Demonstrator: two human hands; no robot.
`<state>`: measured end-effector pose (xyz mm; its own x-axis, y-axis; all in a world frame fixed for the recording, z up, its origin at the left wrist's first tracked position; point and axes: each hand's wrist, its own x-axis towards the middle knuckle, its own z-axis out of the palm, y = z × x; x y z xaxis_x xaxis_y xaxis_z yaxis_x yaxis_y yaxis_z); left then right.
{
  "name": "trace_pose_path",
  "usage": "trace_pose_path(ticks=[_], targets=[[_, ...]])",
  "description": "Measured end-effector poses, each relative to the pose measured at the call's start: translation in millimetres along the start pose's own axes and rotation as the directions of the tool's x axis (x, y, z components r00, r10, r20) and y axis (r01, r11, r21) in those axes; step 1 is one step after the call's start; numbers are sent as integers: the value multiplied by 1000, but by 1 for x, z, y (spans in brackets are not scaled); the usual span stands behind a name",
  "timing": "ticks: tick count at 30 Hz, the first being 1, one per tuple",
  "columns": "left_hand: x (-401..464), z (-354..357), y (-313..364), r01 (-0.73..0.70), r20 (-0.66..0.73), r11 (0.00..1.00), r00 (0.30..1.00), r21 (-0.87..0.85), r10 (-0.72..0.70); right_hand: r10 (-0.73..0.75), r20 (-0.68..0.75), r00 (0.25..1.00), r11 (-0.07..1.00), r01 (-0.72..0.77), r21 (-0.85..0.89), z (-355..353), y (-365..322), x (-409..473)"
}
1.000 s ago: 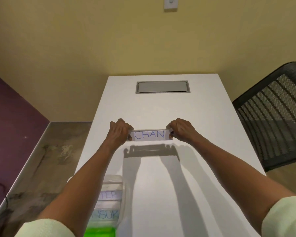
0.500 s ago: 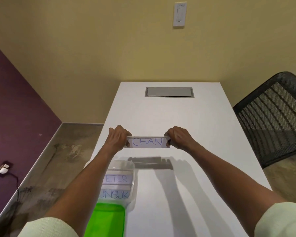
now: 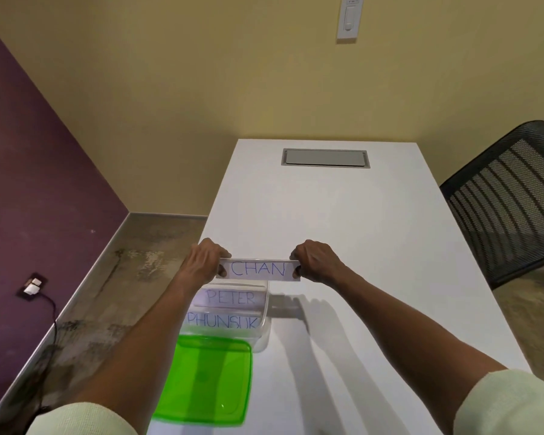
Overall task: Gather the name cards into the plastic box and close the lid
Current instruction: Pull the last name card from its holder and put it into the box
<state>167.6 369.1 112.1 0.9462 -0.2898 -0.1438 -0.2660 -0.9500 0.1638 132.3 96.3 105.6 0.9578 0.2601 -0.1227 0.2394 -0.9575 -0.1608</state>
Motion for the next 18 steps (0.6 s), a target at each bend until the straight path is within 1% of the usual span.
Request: trace_pose_path(ticks=[6, 14, 16, 18], targets=[[-25, 2, -28, 58, 30, 998, 998, -32, -57, -42, 23, 999, 999, 42, 1, 14, -38, -1], [-39, 14, -69, 201, 132, 971, 974, -130, -184, -125, 26, 992, 992, 125, 1, 39, -74, 8], [-43, 15, -79, 232, 140, 965, 967, -120, -215, -151, 36, 988, 989, 151, -3, 44, -83, 10], [-45, 18, -85, 227, 147, 970, 966, -91, -212, -176, 45, 983, 984, 177, -13, 49, -91, 13]])
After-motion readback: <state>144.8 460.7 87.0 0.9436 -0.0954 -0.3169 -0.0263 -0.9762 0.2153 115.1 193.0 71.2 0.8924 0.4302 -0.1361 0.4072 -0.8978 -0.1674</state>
